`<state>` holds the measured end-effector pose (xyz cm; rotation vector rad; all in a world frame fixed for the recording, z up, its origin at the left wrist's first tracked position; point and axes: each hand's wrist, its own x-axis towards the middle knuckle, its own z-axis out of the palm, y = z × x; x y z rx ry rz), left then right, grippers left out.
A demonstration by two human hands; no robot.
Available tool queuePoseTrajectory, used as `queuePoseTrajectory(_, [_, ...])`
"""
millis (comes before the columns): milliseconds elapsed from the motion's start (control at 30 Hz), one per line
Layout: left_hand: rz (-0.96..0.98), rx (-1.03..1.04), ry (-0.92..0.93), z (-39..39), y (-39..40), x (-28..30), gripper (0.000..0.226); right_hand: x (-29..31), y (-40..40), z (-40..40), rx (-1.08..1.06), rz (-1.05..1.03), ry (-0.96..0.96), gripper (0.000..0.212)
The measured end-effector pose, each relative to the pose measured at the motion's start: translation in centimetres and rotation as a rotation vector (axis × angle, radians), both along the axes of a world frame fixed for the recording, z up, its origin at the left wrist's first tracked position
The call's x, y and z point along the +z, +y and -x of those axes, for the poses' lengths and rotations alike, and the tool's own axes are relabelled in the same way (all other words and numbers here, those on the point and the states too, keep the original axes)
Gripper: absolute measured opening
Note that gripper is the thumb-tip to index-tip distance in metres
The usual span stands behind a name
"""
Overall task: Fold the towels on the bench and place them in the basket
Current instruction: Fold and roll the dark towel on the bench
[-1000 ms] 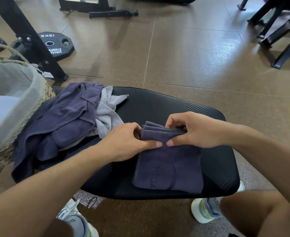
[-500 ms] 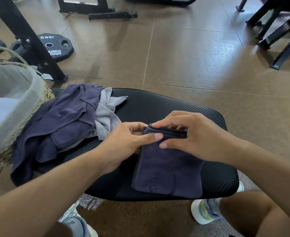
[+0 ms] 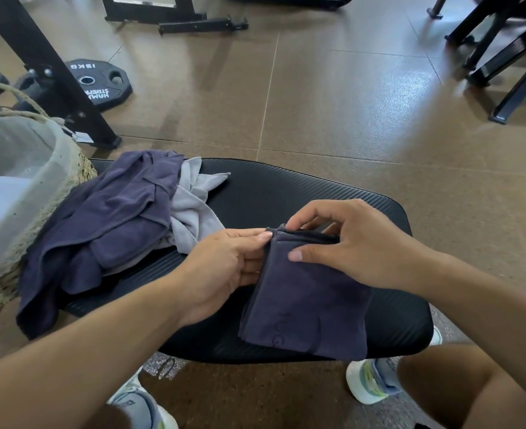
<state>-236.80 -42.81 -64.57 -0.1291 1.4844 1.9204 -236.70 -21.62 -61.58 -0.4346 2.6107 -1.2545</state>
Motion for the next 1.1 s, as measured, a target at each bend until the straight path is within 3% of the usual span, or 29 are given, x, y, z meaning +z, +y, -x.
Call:
queuePoseTrajectory(200, [-0.007,0.023,-0.045,0.1,0.1,0.5,0.038,0.1,-0.2,-0.2,-0.006,0.089,0.071,0.027])
queuePoseTrajectory(400, [0.006,0.045,-0.024,-0.1,0.4,0.1,0.029,0.3,-0.3,-0.1,0.033,0.068,0.065,0.033])
queuePoseTrajectory(700, [0.010,0.035,0.044,-0.5,0.5,-0.1,0.029,-0.5,-0.6,0.1,0.020,0.071,0.070,0.026])
queuePoseTrajectory(867, [-0.009,-0.026,0.181,-0.8,0.0,-0.4,0.034,-1.0,-1.1,-0.2,-0.025,0.083,0.117,0.041])
queuePoseTrajectory(1100, [0.200,-0.085,0.445,-0.1,-0.5,-0.9,0.039,-0.4,2.0,1.6,0.142,-0.252,-0.171,0.061])
